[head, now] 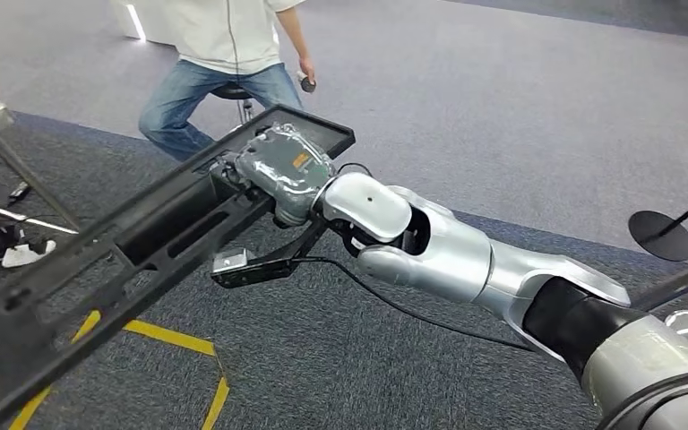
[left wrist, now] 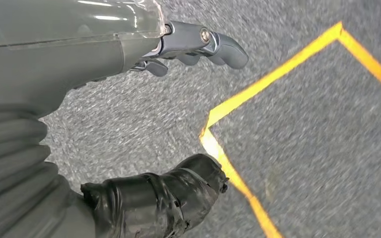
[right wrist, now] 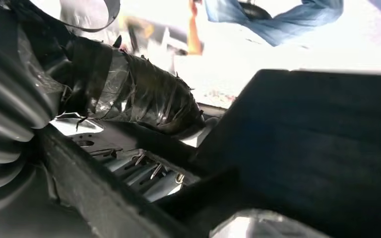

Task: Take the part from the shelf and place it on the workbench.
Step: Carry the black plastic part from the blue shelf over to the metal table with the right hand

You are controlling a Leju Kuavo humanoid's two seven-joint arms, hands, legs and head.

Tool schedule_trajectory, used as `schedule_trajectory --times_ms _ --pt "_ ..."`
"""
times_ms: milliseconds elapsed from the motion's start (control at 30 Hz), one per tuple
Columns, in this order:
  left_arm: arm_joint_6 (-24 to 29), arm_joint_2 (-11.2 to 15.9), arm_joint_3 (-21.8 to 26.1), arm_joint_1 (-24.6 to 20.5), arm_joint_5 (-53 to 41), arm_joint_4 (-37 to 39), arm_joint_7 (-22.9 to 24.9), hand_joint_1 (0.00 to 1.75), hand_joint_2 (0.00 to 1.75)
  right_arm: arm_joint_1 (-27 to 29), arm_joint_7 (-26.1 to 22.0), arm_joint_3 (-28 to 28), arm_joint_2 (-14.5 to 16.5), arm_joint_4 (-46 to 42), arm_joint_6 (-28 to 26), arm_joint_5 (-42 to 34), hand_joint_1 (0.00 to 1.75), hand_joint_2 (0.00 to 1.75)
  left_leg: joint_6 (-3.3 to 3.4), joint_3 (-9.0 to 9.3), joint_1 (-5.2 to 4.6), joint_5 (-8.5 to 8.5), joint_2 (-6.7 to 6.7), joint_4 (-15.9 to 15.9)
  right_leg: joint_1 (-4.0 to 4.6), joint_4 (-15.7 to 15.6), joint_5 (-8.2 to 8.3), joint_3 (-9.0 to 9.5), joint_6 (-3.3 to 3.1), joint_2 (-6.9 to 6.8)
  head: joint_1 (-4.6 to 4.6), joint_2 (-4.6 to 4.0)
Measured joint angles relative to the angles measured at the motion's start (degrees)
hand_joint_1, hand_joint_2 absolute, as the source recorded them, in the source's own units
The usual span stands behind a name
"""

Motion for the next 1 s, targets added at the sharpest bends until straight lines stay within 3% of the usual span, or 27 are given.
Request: schedule_trajectory --times_ms 33,67,133,200,267,300,333,400,467,500,533,567,633,700,767,800,867,933,1000 --pt "0.0 0.0 -0.1 0.0 0.0 0.0 0.0 0.0 1.75 -0.1 -0.3 0.8 0.2 0.1 0.4 1.3 1.75 1.75 -0.07 0.14 0.05 -0.23 -0.95 0.2 -0.07 -1.1 1.68 -0.2 0.04 0.16 0.01 0.0" --pt "-0.1 0.0 -0.2 0.1 0.1 0.0 -0.1 0.0 1.75 -0.3 -0.6 1.4 0.4 0.1 0.7 2.2 1.75 1.75 -0.23 0.26 0.13 -0.52 -1.88 0.6 -0.22 -4.1 4.16 0.58 0.09 0.64 0.01 -0.01" --pt "-0.2 0.0 -0.3 0.2 0.2 0.0 -0.2 0.0 1.75 -1.0 -1.0 2.2 0.8 0.2 1.2 3.5 1.75 1.75 -0.74 0.01 0.25 -1.19 -3.56 1.5 -0.72 -10.7 7.31 2.91 0.05 3.44 -0.02 -0.01" --pt "-0.2 0.0 -0.3 0.2 0.3 0.0 -0.3 0.0 1.75 -1.6 -1.2 2.7 1.1 0.3 1.4 4.0 1.75 1.75 -1.45 -0.68 0.47 -1.44 -5.02 2.0 -0.83 -13.6 7.49 4.18 -0.26 5.29 -0.07 -0.01" --pt "-0.3 0.0 -0.4 0.4 0.4 0.0 -0.5 0.0 1.75 -2.0 -1.3 3.2 1.5 0.5 1.4 4.1 1.75 1.75 -2.21 -1.09 0.83 -1.3 -6.15 1.7 -0.61 -14.1 7.38 4.7 -0.93 4.14 -0.07 0.0" --pt "-0.3 0.0 -0.4 0.6 0.4 0.0 -0.5 0.0 1.75 -2.2 -1.3 3.4 1.8 0.5 1.4 4.1 1.75 1.75 -2.57 -1.23 0.8 -1.43 -5.28 2.0 -0.62 -14.4 7.36 5.06 -1.33 3.39 -0.09 0.0" --pt "-0.3 -0.1 -0.5 0.8 0.4 0.0 -0.5 0.0 1.75 -2.4 -1.4 3.6 1.9 0.6 1.4 4.1 1.75 1.75 -2.94 -1.73 0.72 -1.94 -3.52 3.0 -0.67 -14.8 7.34 5.48 -1.74 2.63 -0.11 0.0" --pt "-0.4 -0.1 -0.5 0.6 0.5 0.0 -0.6 0.0 1.75 -2.7 -1.4 3.8 2.1 0.7 1.4 4.1 1.75 1.75 -3.59 -4.34 0.6 -4.1 0.98 8.0 -0.6 -15.2 7.11 6.26 -2.3 1.03 -0.17 0.0" --pt "-0.5 0.0 -0.6 0.4 0.6 0.0 -0.6 0.0 1.75 -2.7 -1.4 3.8 2.1 0.8 1.3 4.1 1.75 1.75 -3.94 -7.98 0.81 -5.94 2.7 14.1 -0.45 -15.2 6.67 6.75 -2.5 -0.7 -0.16 0.01" --pt "-0.6 0.0 -0.7 0.3 0.7 0.0 -0.7 0.0 1.75 -2.7 -1.4 3.9 2.1 0.8 1.3 4.2 1.75 1.75 -3.99 -8.97 0.88 -5.76 2.96 15.4 -0.43 -15.2 6.41 7.0 -2.49 -1.57 -0.16 0.01" --pt "-0.6 -0.1 -0.8 0.4 0.8 0.0 -0.7 0.0 1.75 -2.6 -1.4 3.9 2.1 0.9 1.3 4.3 1.75 1.75 -3.96 -8.91 0.91 -4.64 3.12 14.7 -0.43 -15.2 6.12 7.3 -2.45 -2.38 -0.16 0.01" --pt "-0.7 -0.1 -0.9 0.5 0.8 0.0 -0.8 0.0 1.75 -2.6 -1.4 4.0 2.1 0.9 1.3 4.5 1.75 1.75 -3.84 -7.73 0.89 -2.71 3.52 12.0 -0.42 -15.2 5.8 7.71 -2.36 -3.17 -0.16 0.0" --pt "-0.7 0.0 -0.9 0.6 0.9 0.0 -1.0 0.0 1.75 -2.7 -1.2 4.0 2.1 0.8 1.2 5.0 1.75 1.75 -3.3 -4.25 0.31 0.37 5.79 5.0 -0.23 -15.2 5.09 8.56 -1.96 -4.6 -0.18 -0.01" --pt "-0.8 0.0 -0.9 0.5 1.0 0.0 -1.2 0.0 1.75 -2.9 -1.0 4.0 2.1 0.8 1.3 5.3 1.75 1.75 -2.4 -2.55 -0.48 0.88 7.52 1.5 0.17 -15.4 4.58 9.1 -1.39 -5.84 -0.17 -0.01" --pt "-0.9 0.0 -1.0 0.5 1.0 0.0 -1.4 0.0 1.75 -3.0 -0.9 4.0 2.1 0.7 1.3 5.4 1.75 1.75 -1.61 -2.39 -0.66 0.56 6.64 1.3 0.5 -15.8 4.23 9.68 -0.76 -7.05 -0.15 0.0" --pt "-0.9 0.0 -1.0 0.6 1.0 0.0 -1.5 0.0 1.75 -3.0 -0.8 4.0 2.1 0.6 1.3 5.5 1.75 1.75 -1.33 -2.15 -0.49 0.52 5.89 1.1 0.45 -15.8 3.9 9.97 -0.42 -6.73 -0.13 -0.01" --pt "-1.0 -0.1 -1.0 0.7 1.0 0.0 -1.7 0.0 1.75 -3.1 -0.6 4.0 2.0 0.5 1.4 5.8 1.75 1.75 -0.61 -1.52 -0.09 0.47 4.53 0.6 0.21 -12.9 2.2 8.88 0.03 -3.84 -0.08 0.0" --pt "-1.1 -0.2 -1.1 0.5 1.0 0.0 -2.0 0.0 1.75 -3.3 -0.3 3.9 1.9 0.6 1.5 6.0 1.75 1.75 -0.05 -1.3 0.03 0.38 3.15 0.5 0.14 -6.0 -0.46 4.83 0.03 -0.7 -0.07 0.0" --pt "-1.2 -0.2 -1.2 0.2 1.0 0.0 -2.3 0.0 1.75 -3.4 -0.2 3.9 1.7 1.1 1.8 5.7 1.75 1.75 0.18 -1.27 -0.04 0.25 1.41 0.5 0.17 -0.5 -1.26 0.81 0.02 0.02 -0.07 0.0"
